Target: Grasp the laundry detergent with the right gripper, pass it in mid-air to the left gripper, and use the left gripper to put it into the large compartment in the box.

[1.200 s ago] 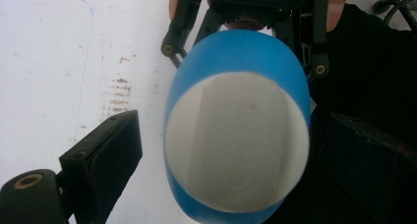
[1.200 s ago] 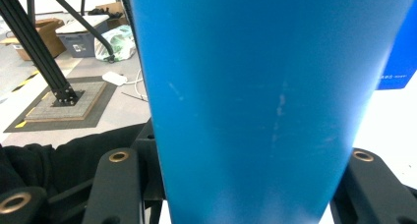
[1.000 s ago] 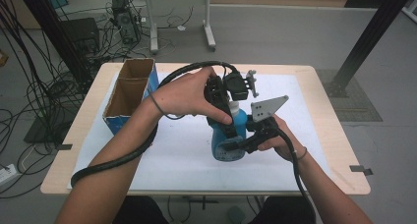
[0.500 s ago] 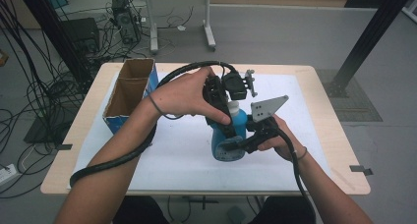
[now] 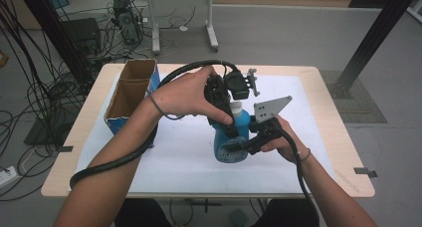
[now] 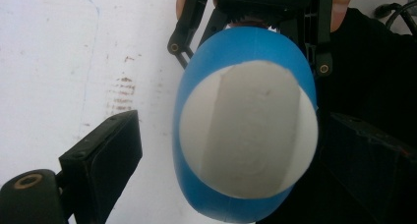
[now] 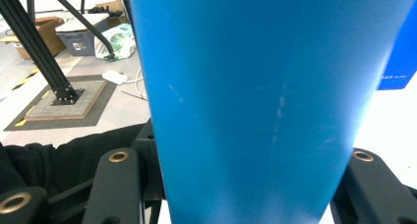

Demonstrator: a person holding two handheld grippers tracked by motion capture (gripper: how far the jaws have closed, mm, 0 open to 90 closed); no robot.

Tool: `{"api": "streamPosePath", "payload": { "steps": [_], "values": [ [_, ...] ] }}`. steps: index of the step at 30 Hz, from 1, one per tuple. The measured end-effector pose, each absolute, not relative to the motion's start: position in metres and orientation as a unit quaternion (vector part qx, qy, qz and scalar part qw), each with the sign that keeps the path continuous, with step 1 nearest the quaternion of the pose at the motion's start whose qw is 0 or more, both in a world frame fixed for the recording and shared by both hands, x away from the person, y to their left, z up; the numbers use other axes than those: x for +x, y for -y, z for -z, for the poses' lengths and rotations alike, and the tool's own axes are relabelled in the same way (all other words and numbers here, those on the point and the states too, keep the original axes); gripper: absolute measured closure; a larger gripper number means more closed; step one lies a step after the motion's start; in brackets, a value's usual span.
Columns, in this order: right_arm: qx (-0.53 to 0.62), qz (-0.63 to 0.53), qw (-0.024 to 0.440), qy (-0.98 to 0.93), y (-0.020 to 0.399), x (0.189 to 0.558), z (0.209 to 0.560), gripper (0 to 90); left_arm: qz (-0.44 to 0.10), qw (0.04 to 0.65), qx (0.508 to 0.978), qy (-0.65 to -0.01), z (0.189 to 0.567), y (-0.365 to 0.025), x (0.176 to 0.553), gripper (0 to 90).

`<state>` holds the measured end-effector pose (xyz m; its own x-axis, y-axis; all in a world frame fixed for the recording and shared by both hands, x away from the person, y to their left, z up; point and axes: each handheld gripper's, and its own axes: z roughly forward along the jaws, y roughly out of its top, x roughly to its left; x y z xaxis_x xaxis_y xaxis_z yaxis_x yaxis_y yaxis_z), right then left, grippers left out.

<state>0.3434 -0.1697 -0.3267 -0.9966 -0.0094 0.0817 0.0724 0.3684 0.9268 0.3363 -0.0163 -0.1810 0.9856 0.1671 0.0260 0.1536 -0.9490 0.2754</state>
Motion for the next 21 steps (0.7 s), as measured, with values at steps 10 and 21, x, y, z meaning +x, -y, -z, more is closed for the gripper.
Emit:
{"api": "streamPosePath", "payload": {
  "steps": [10, 21],
  "values": [
    [-0.019, 0.562, 0.036, 0.826, 0.1693, 0.3436, 0.3272, 44.8, -0.023, 0.138, 0.987, -0.083, 0.182, 0.0164, 0.3375, 9.1],
    [-0.02, 0.561, 0.036, 0.827, 0.1696, 0.344, 0.3274, 44.8, -0.024, 0.136, 0.987, -0.083, 0.1832, 0.0165, 0.338, 9.1]
  ]
}}
